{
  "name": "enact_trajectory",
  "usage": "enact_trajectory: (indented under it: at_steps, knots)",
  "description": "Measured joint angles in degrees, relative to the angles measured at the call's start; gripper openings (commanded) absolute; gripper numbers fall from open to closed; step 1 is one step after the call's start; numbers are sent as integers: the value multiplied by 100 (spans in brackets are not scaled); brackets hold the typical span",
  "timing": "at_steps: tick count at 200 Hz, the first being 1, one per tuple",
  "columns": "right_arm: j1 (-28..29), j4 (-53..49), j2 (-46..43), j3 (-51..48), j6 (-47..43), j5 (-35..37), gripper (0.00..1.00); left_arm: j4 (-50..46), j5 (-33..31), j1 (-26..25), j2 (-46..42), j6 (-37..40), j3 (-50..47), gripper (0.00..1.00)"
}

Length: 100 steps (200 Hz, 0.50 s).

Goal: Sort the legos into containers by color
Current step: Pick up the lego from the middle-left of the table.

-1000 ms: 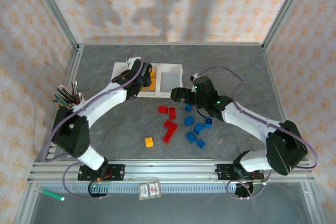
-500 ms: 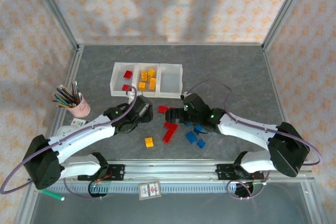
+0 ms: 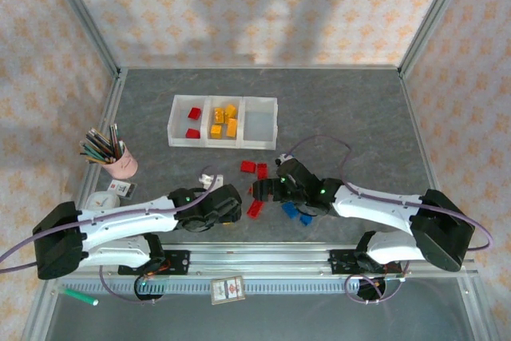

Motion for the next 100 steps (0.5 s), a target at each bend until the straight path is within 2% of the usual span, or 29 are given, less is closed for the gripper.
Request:
enact_trajectory:
  at_steps: [21,100]
  knots:
    - [2,22,0,0,17,26,100,166,4,-70,216,-151,-114,70]
    - [2,68,0,-39,42,83,100,584,7,-146,761,-358,-238,37]
